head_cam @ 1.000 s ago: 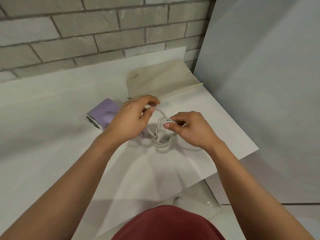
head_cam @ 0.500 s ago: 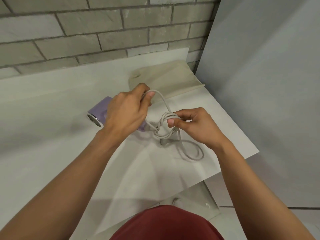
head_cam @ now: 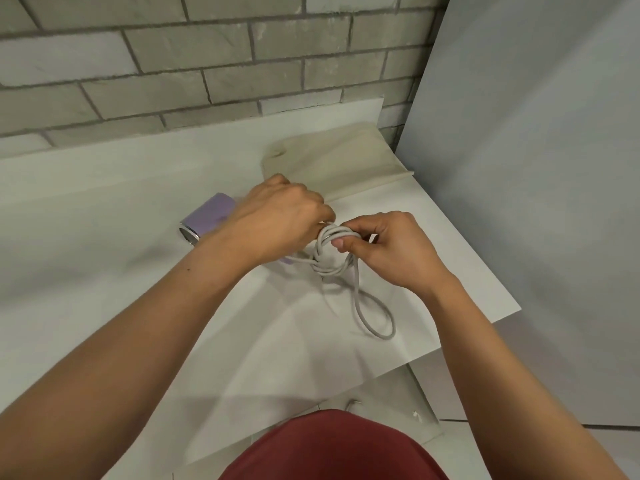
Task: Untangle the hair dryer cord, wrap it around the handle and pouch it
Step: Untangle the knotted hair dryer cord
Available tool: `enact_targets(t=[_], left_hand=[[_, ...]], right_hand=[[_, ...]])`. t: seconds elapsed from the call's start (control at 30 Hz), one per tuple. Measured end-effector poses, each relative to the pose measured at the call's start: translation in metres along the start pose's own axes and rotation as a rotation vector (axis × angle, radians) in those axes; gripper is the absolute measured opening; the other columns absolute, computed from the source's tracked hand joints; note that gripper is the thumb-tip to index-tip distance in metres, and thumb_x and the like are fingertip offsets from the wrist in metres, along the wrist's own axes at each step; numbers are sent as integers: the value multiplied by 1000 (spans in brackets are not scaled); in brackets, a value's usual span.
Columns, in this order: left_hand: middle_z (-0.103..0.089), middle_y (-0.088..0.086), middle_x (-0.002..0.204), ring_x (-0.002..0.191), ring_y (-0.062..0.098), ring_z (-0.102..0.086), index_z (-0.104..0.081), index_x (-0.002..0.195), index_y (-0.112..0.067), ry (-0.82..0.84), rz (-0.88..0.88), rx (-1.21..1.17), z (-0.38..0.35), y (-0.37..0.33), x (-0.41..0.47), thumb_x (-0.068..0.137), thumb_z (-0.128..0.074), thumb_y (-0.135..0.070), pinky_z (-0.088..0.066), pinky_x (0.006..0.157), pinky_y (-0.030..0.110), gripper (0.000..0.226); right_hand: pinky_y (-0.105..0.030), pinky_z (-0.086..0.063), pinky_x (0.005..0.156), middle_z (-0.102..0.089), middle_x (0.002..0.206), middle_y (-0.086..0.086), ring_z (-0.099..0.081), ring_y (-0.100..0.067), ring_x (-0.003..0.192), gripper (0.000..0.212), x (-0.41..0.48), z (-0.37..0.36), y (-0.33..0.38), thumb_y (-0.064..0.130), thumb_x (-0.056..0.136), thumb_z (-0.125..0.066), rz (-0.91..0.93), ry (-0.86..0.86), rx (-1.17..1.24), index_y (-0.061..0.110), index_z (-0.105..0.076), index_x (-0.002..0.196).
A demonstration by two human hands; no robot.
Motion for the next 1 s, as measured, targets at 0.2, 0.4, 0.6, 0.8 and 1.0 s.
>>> enact_targets(t=[0.2, 0.4, 0.6, 0.8, 1.0], left_hand=[[-73, 6, 77, 80, 40, -66, -63, 93, -16, -316, 372, -227, -5, 23, -10, 107, -36, -49, -41, 69, 34, 45], [-74, 2, 90, 90, 34, -66, -67, 106, -20, -322, 534, -400, -5, 33, -16, 106, -45, -44, -55, 77, 45, 33], [-51, 6, 152, 135, 33, -49, -46, 154, -23, -286, 53, -156, 14, 12, -8, 91, -74, -28, -38, 109, 48, 69], [-67, -7, 118, 113, 23, -58, -67, 124, -29, -168, 55, 0, 12, 9, 4, 105, -42, -52, -33, 100, 35, 39], [-75, 5, 81, 80, 34, -68, -67, 107, -12, -561, 393, -237, 14, 29, -10, 107, -50, -41, -47, 87, 44, 33]], right_hand=[[-15, -51, 71, -79, 83, 18, -71, -2, 79, 9, -4, -3, -10, 35, 92, -78, -119, 16, 185, 43, -81, 93], [-15, -51, 70, -78, 80, 18, -71, -6, 77, 10, 1, -7, -14, 34, 93, -75, -139, -12, 183, 42, -81, 89], [-35, -48, 67, -73, 77, -5, -62, -26, 73, 18, 5, -6, -15, 40, 90, -68, -78, 59, 8, 25, -78, 90], [-28, -47, 65, -74, 75, 4, -62, -17, 70, 9, 8, -3, -9, 41, 87, -70, -62, 24, 46, 37, -79, 89], [-22, -47, 64, -76, 80, 8, -62, -14, 73, 11, 7, 0, -7, 41, 87, -74, -72, -10, 157, 48, -77, 96]])
Point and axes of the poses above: each hand's wrist, its own x-axis towards the middle knuckle, its own z-axis out of the back of the hand, y = z × x, the point moved 4 cm from there along x, towards the middle knuckle
